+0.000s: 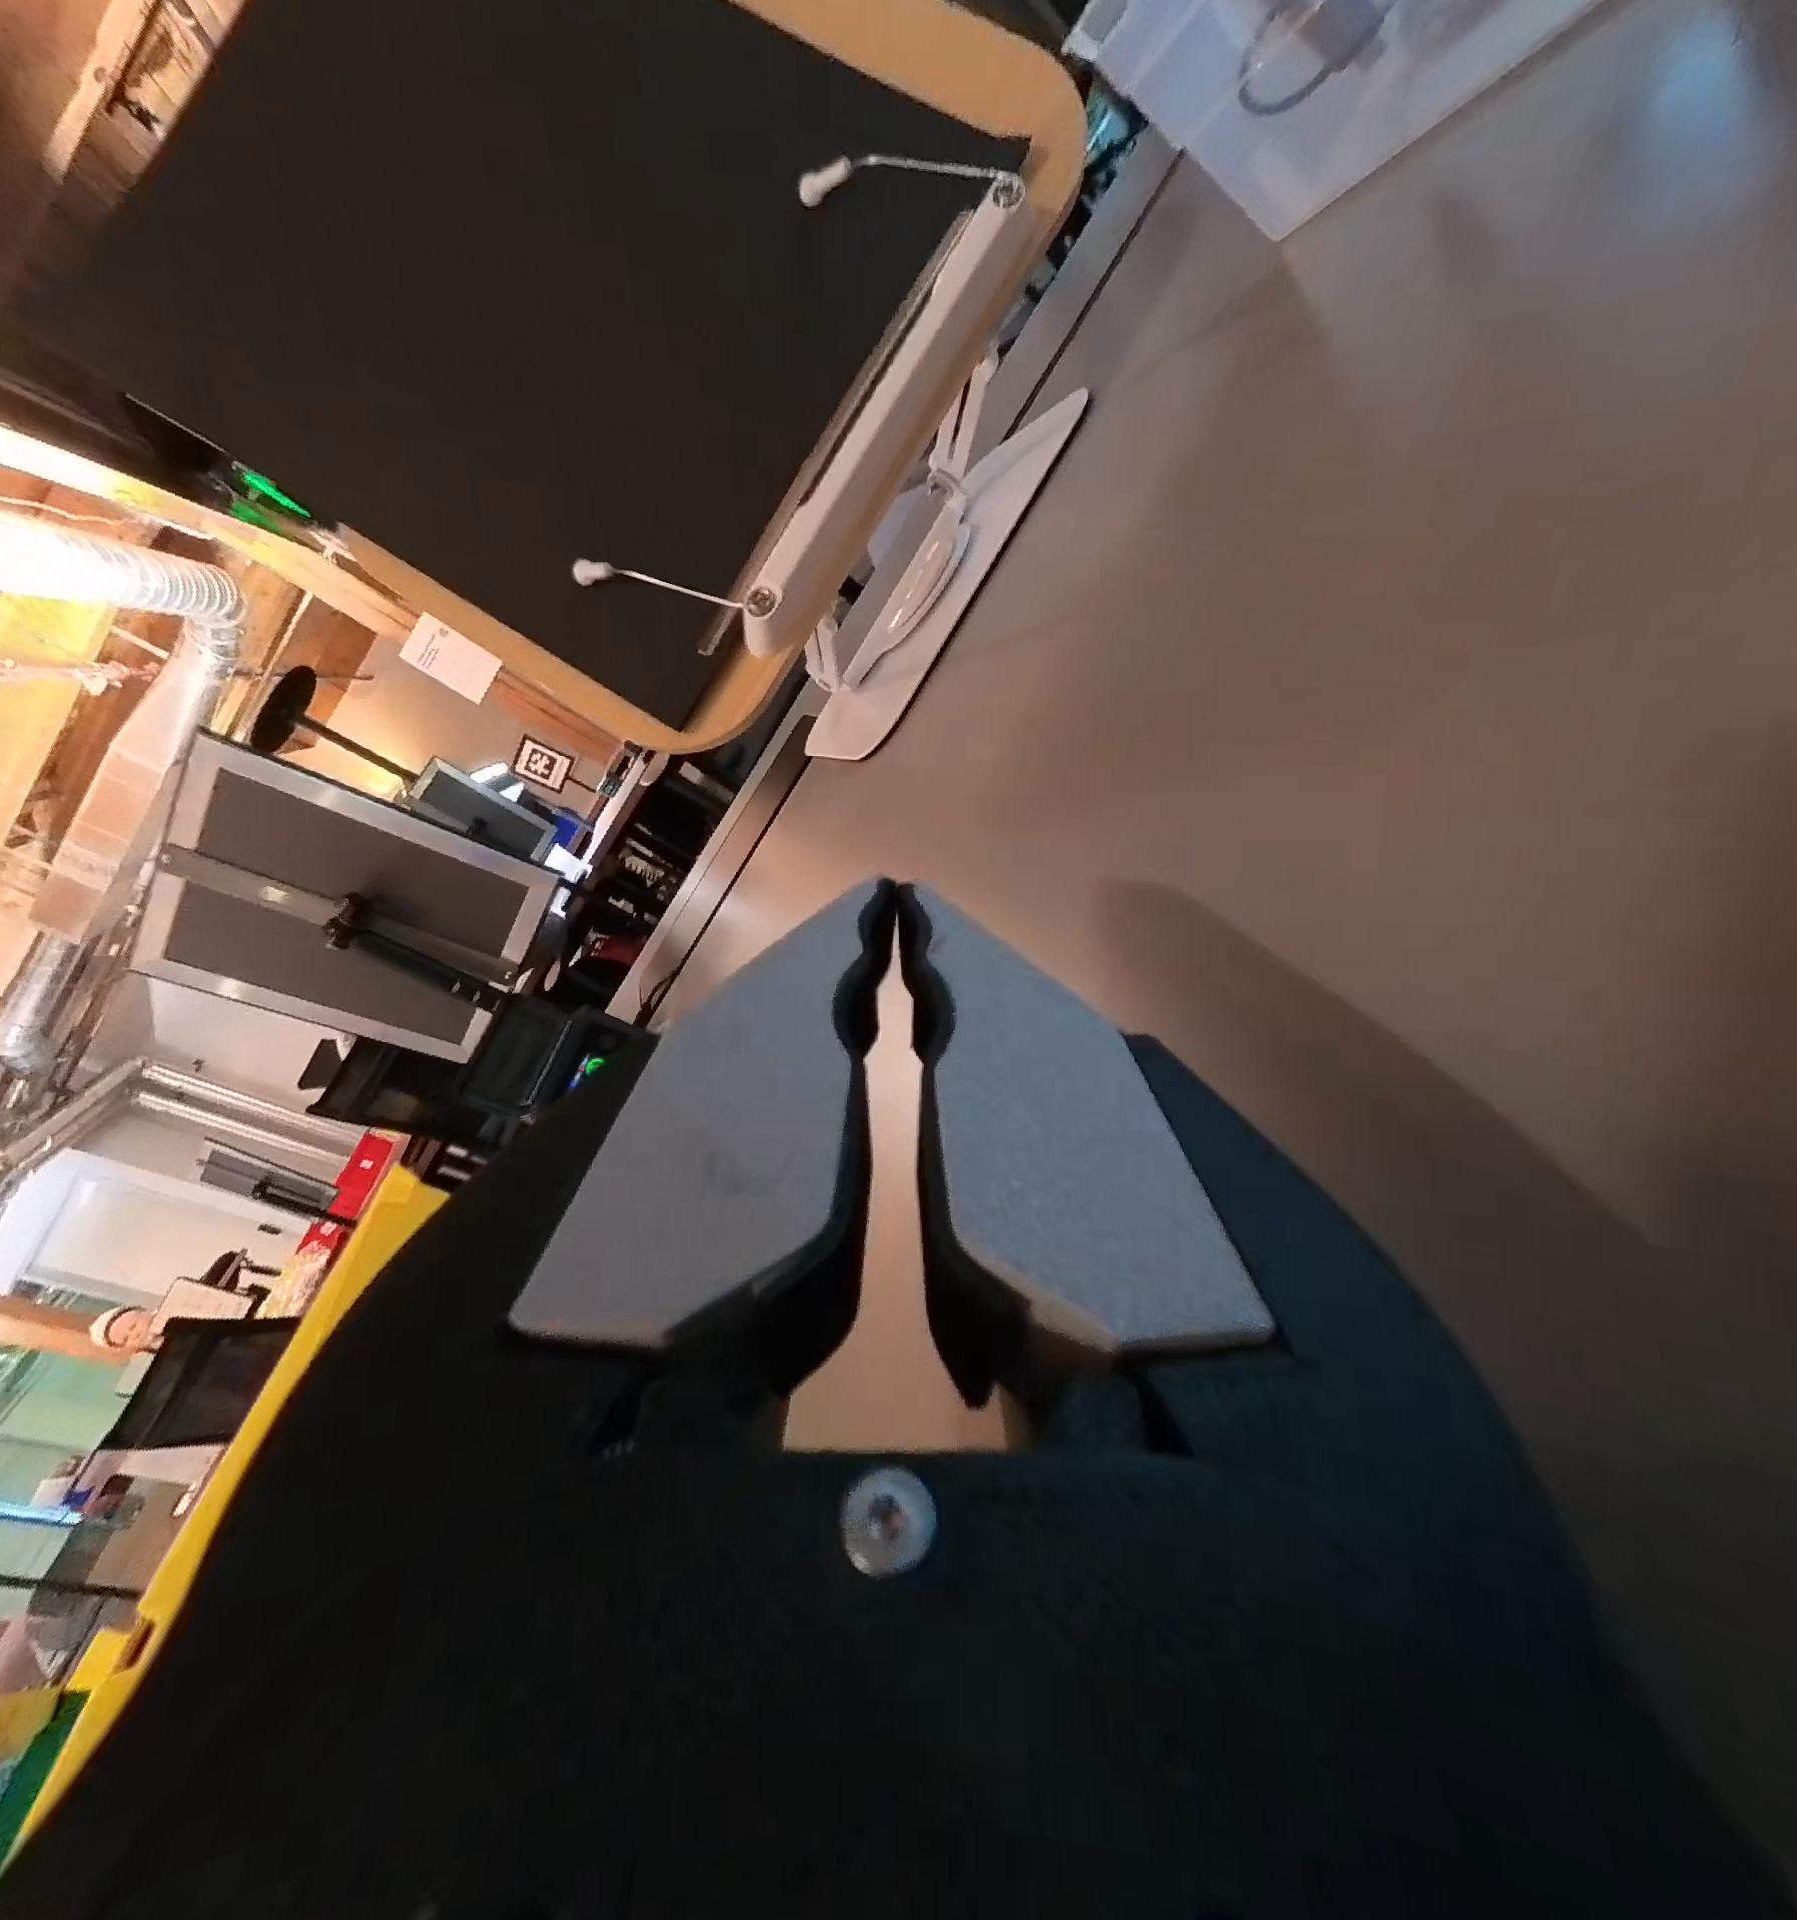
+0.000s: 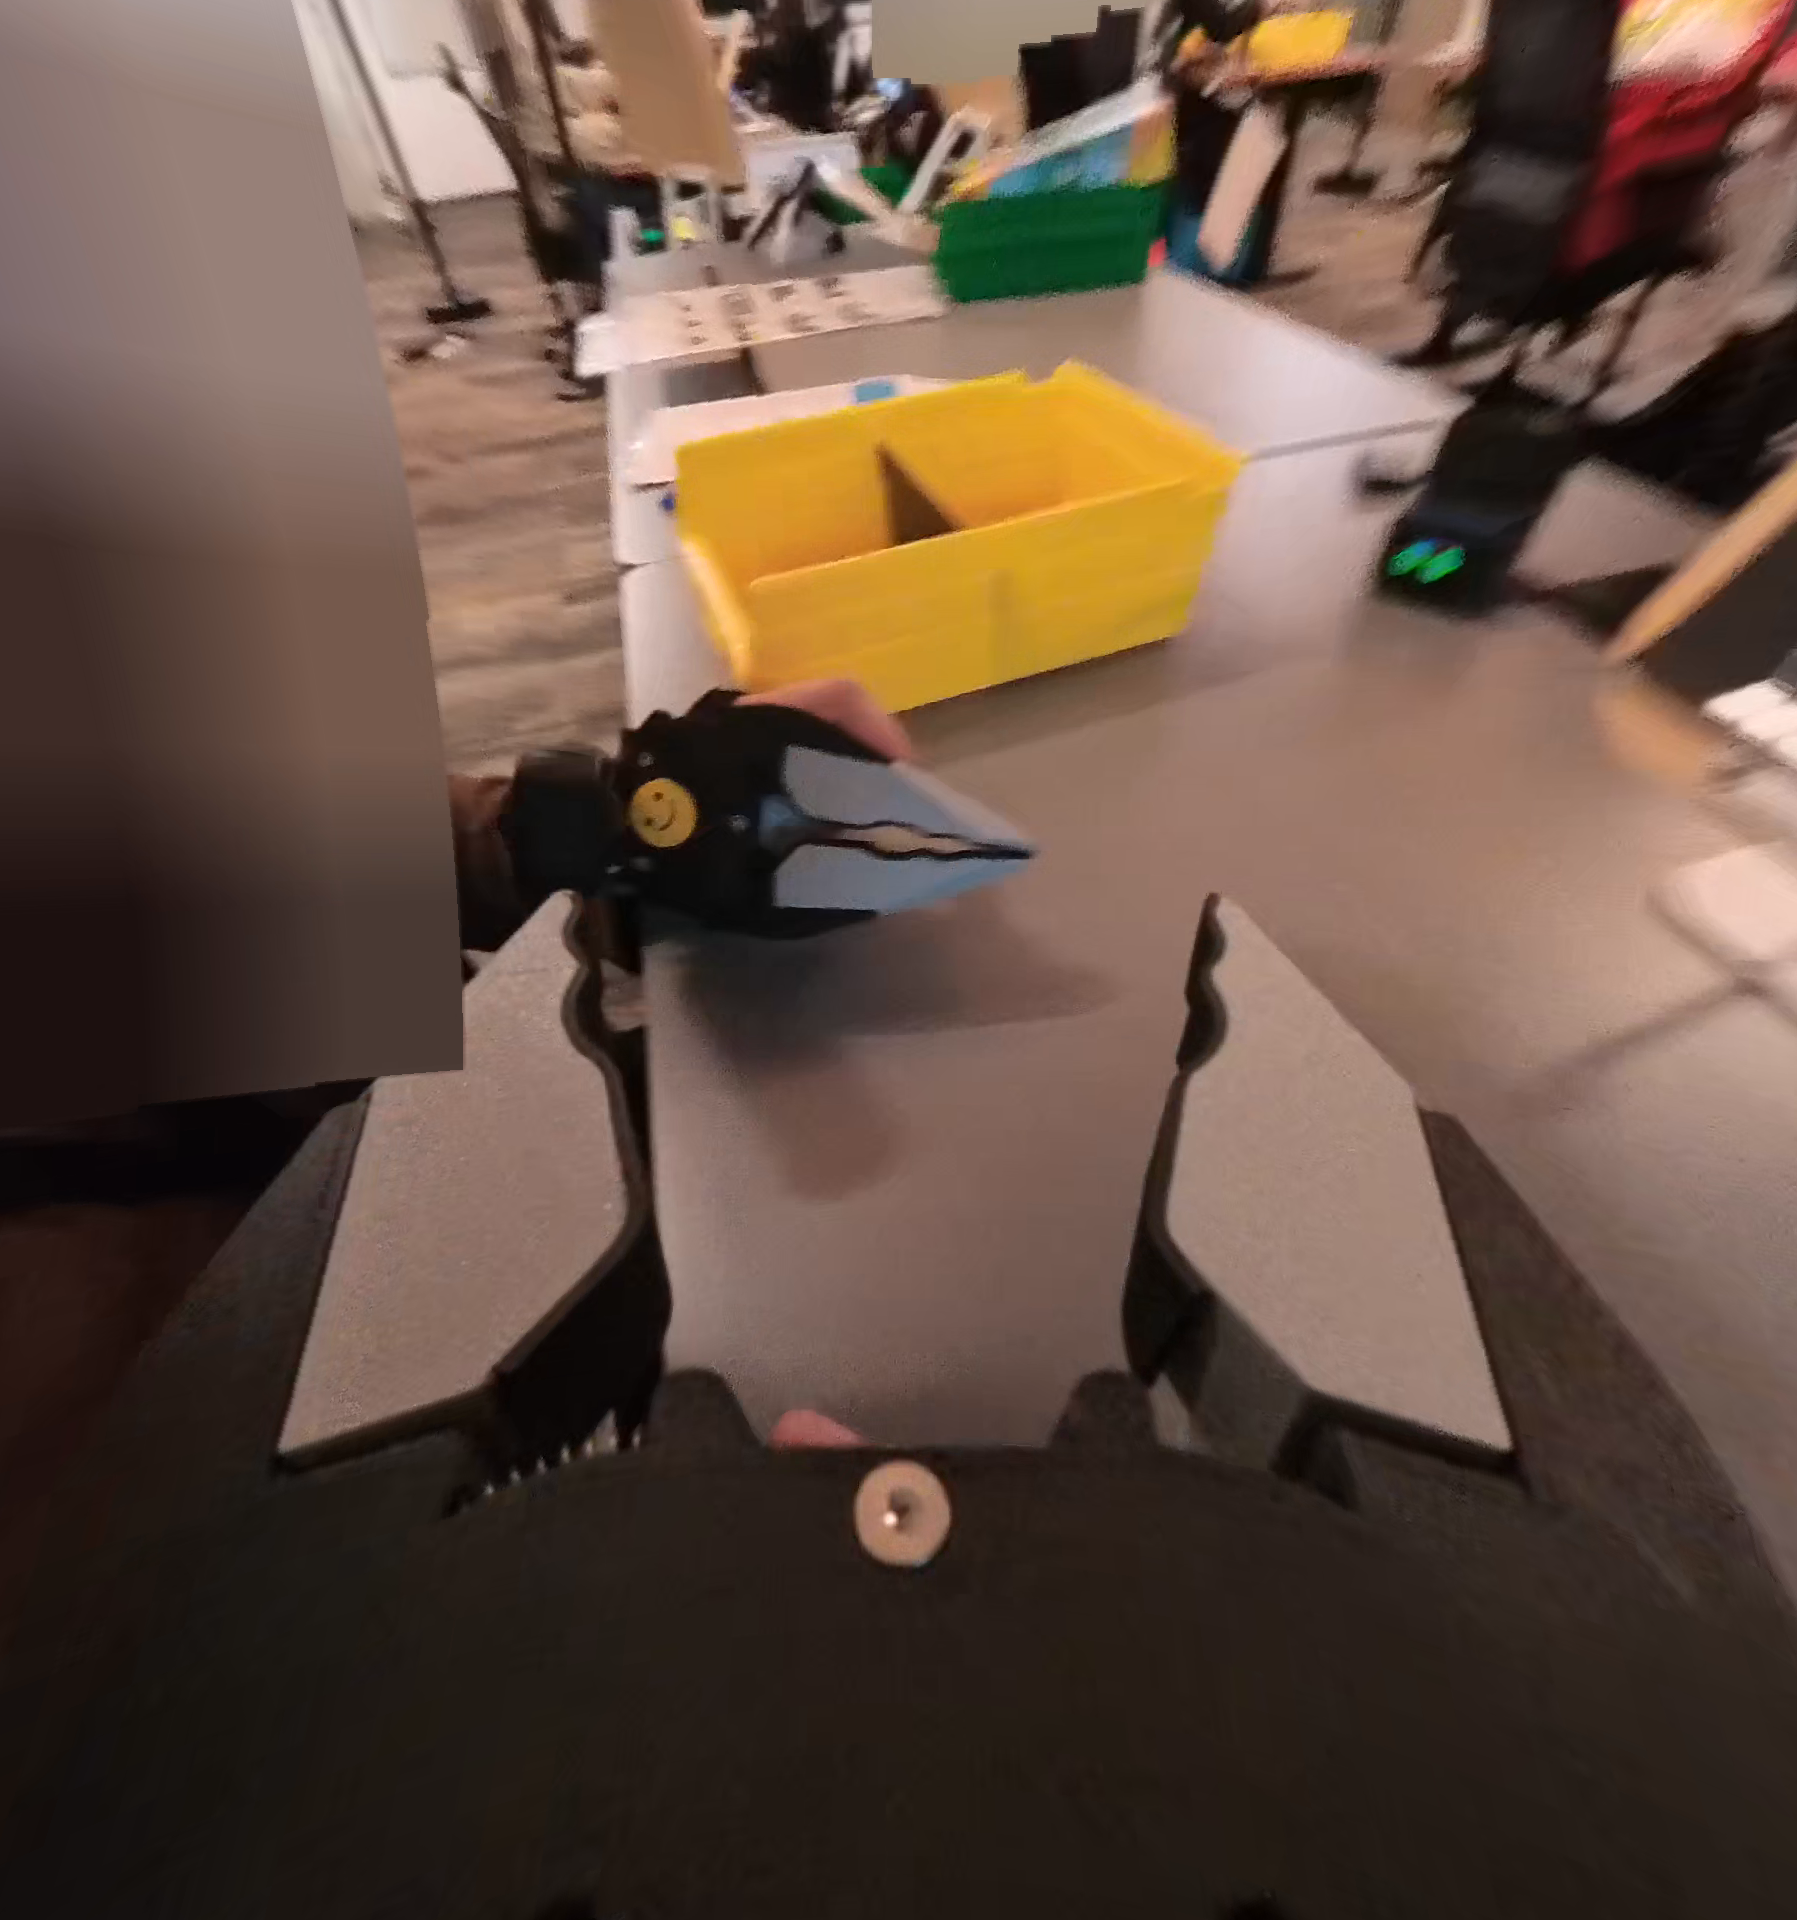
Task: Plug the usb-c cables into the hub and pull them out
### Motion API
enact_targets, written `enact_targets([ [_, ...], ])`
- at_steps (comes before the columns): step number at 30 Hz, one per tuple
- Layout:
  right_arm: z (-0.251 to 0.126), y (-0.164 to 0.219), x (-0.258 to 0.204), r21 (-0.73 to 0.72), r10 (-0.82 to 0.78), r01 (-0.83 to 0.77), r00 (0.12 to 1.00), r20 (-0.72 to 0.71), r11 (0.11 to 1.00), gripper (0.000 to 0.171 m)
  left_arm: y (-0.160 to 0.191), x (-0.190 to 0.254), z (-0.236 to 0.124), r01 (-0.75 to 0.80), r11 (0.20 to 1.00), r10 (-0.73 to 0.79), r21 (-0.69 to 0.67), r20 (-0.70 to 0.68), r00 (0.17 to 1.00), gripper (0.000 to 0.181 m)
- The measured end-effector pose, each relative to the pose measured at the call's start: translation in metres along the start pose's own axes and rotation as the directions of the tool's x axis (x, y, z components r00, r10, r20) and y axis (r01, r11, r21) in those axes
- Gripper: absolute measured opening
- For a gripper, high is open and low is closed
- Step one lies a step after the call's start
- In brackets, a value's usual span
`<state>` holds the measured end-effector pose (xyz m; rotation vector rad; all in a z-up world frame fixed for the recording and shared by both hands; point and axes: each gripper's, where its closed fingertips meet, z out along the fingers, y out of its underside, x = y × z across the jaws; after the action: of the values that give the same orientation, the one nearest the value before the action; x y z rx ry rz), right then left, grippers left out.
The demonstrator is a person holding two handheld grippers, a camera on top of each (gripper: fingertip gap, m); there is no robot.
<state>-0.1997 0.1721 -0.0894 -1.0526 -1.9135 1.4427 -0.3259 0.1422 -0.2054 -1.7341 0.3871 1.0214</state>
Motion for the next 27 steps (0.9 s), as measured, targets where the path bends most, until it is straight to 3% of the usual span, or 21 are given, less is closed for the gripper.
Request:
enact_targets([
  [3, 0.059, 0.040, -0.005, -0.066, 0.088, -0.085, 0.995, 0.040, 0.994, 0.111, -0.005, -0.005, -0.006, 0.092, 0.995, -0.092, 0.023, -0.013, 0.996, 0.000],
  [7, 0.090, 0.097, 0.064, -0.229, -0.060, -0.001, 0.963, -0.263, 0.974, 0.100, -0.010, -0.033, -0.033, 0.411, 0.912, -0.408, -0.004, -0.126, 0.904, 0.000],
  [10, 0.094, 0.108, 0.068, -0.209, -0.030, -0.023, 0.969, -0.246, 0.978, 0.100, 0.004, -0.126, -0.063, 0.572, 0.821, -0.571, 0.000, 0.046, 0.820, 0.007],
  [13, 0.092, 0.120, 0.067, -0.249, -0.076, 0.013, 0.966, -0.246, 0.969, 0.105, 0.022, -0.216, -0.083, 0.708, 0.706, -0.706, 0.020, 0.104, 0.701, 0.015],
  [15, 0.090, 0.130, 0.065, -0.321, -0.161, 0.072, 0.952, -0.262, 0.944, 0.105, 0.056, -0.256, -0.074, 0.743, 0.665, -0.730, -0.074, 0.142, 0.668, 0.027],
  [17, 0.089, 0.138, 0.062, -0.382, -0.250, 0.131, 0.927, -0.281, 0.915, 0.103, 0.108, -0.277, -0.050, 0.769, 0.593, -0.740, -0.240, 0.215, 0.637, 0.059],
  [18, 0.090, 0.142, 0.059, -0.404, -0.275, 0.147, 0.920, -0.279, 0.903, 0.103, 0.138, -0.283, -0.038, 0.782, 0.534, -0.738, -0.322, 0.275, 0.616, 0.060],
  [19, 0.091, 0.143, 0.055, -0.416, -0.289, 0.160, 0.919, -0.269, 0.895, 0.102, 0.173, -0.287, -0.028, 0.795, 0.456, -0.717, -0.401, 0.364, 0.595, 0.051],
  [21, 0.093, 0.142, 0.048, -0.413, -0.296, 0.174, 0.921, -0.252, 0.894, 0.102, 0.236, -0.279, -0.017, 0.787, 0.265, -0.653, -0.557, 0.497, 0.572, 0.059],
  [23, 0.092, 0.140, 0.045, -0.401, -0.289, 0.174, 0.925, -0.248, 0.900, 0.101, 0.274, -0.256, -0.010, 0.742, 0.104, -0.642, -0.662, 0.525, 0.558, 0.069],
  [25, 0.089, 0.138, 0.046, -0.390, -0.276, 0.160, 0.925, -0.261, 0.907, 0.101, 0.303, -0.244, -0.010, 0.709, 0.011, -0.598, -0.706, 0.563, 0.570, 0.073],
  [27, 0.087, 0.134, 0.045, -0.362, -0.254, 0.150, 0.931, -0.262, 0.920, 0.099, 0.322, -0.237, -0.012, 0.704, -0.067, -0.564, -0.707, 0.609, 0.558, 0.060],
])
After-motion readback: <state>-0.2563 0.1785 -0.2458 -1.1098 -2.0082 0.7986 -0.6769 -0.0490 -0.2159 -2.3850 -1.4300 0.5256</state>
